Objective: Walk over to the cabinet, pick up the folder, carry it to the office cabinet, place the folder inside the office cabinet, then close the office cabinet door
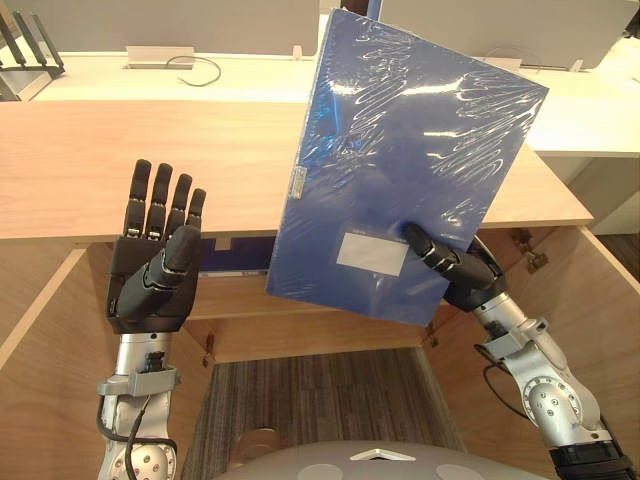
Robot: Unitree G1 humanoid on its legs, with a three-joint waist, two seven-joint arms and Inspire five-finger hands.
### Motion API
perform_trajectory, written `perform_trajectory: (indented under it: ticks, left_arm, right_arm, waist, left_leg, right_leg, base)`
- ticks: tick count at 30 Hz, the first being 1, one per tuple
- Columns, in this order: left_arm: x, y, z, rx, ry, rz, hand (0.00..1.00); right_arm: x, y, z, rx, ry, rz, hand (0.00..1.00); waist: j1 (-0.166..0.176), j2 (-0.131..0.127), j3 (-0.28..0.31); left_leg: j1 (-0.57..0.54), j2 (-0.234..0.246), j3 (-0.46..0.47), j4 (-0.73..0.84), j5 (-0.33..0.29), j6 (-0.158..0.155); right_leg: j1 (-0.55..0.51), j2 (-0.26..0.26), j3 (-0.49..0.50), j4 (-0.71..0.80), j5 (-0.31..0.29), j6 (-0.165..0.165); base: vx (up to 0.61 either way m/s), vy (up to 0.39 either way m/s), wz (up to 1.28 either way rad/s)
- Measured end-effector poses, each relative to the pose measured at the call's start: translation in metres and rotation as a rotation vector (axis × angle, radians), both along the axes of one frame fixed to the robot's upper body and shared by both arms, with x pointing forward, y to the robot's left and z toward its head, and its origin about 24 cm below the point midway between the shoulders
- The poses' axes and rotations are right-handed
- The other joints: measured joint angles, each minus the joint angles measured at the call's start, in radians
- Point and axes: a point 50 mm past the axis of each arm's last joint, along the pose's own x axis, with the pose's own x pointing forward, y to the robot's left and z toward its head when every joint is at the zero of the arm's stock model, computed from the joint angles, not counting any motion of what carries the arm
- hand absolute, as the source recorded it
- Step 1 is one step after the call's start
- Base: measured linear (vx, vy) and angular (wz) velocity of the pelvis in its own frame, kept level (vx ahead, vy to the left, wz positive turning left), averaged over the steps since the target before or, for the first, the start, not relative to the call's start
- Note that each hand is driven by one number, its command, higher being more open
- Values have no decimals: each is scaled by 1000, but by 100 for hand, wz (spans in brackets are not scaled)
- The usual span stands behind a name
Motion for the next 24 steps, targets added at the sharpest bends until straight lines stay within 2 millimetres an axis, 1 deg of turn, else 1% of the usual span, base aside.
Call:
perform_trajectory:
  ticks: [1,4,5,7,8,13,20,24]
  left_arm:
    - [-1,0,-1,0,6,-5,100]
    - [-1,-4,-15,-33,59,-55,100]
    - [1,-9,-25,-69,96,-97,100]
    - [1,-14,-34,-91,134,-143,100]
    - [2,-20,-41,-110,166,-193,100]
    - [-2,-32,-51,-151,209,-302,100]
    - [-10,-36,-70,-172,301,-374,100]
    - [-21,-34,-83,-183,373,-386,100]
  right_arm:
    - [0,0,0,0,0,-1,0]
    - [0,-2,1,-1,-4,-7,0]
    - [0,-2,1,-1,-3,-7,0]
    - [0,-2,1,-1,-4,-7,0]
    - [0,-2,0,-1,-3,-7,0]
    - [1,-4,-3,-7,16,-15,0]
    - [1,-8,-10,-16,46,-25,0]
    - [2,-6,-11,-15,49,-15,0]
  waist:
    - [0,0,0]
    - [1,1,1]
    - [1,2,1]
    - [1,2,1]
    - [1,2,1]
    - [-1,3,2]
    - [0,13,9]
    - [0,16,10]
  left_leg:
    - [0,-1,-2,0,0,0]
    - [0,-2,-9,1,0,0]
    - [0,-2,-13,1,0,0]
    - [0,-2,-17,3,0,0]
    - [-2,-2,-19,4,0,0]
    - [-7,-2,-25,7,0,0]
    - [-14,-2,-34,16,0,-1]
    - [-14,-2,-35,16,0,-1]
  right_leg:
    - [1,0,-3,0,-1,1]
    - [5,-1,-9,4,-7,2]
    - [3,-2,-12,16,-16,3]
    - [1,-3,-15,26,-22,2]
    - [-1,-3,-18,31,-24,1]
    - [0,-2,-25,30,-24,1]
    - [2,-1,-34,30,-24,1]
    - [3,0,-35,29,-24,1]
  base:
    - [5,14,9]
    - [-2,13,8]
    - [-4,10,8]
    - [0,10,7]
    - [2,5,4]
    - [6,7,2]
    - [-7,9,3]
    - [0,0,0]
